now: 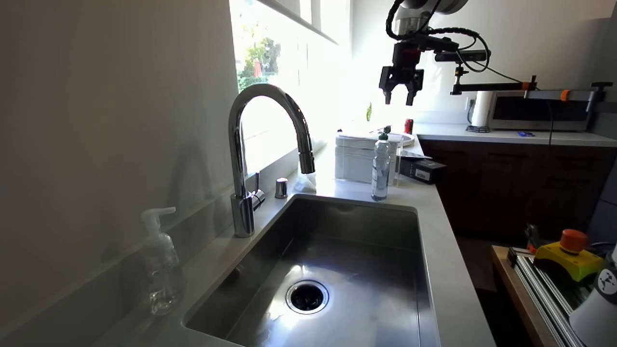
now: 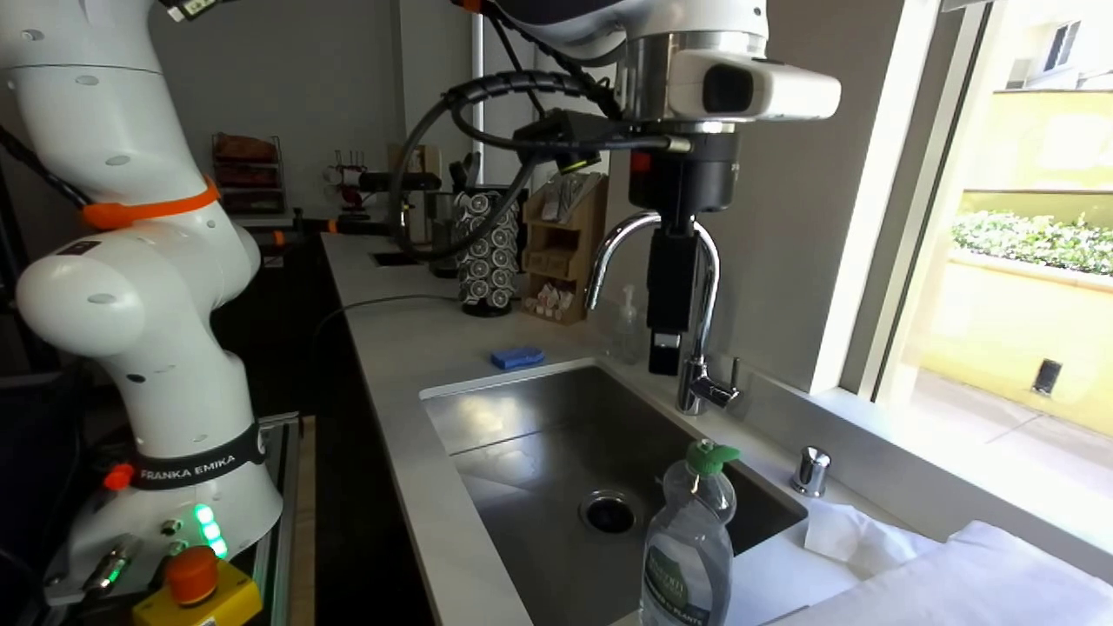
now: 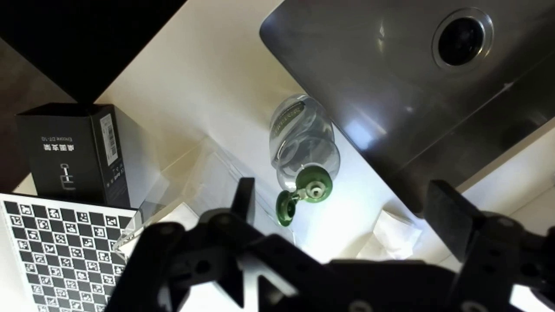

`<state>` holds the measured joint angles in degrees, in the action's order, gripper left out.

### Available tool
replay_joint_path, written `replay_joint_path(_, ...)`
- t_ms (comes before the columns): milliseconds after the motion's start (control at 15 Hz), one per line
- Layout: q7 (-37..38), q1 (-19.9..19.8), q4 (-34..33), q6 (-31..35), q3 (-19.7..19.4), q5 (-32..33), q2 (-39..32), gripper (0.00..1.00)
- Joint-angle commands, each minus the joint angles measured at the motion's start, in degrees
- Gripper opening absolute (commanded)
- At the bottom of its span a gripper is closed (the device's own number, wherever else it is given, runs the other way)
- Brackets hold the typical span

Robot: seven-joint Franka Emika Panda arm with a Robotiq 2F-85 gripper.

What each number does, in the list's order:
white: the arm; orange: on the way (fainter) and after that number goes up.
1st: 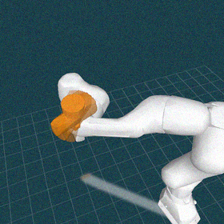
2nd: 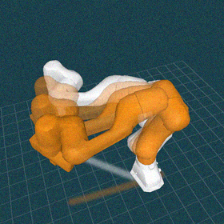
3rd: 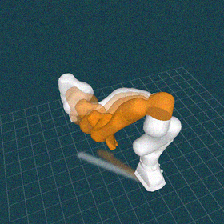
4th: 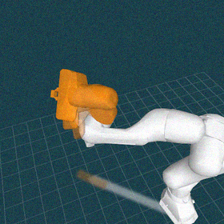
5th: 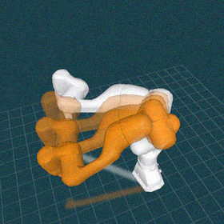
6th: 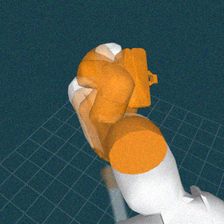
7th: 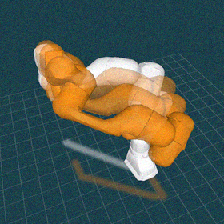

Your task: Pour some dishwashing liquid in the sink.

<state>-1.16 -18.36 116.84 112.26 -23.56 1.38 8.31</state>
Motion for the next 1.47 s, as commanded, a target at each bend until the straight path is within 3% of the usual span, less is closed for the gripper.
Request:
replay_joint_path(0,0.76,-1.53,-2.99,-0.41,-0.31,-2.72,-5.14,1.0)
replay_joint_path(400,-0.06,-3.37,-8.37,-1.79,-0.5,-7.41,-12.02,1.0)
replay_joint_path(1400,1.38,-10.8,-27.64,-14.04,0.9,-15.05,-30.25,1.0)
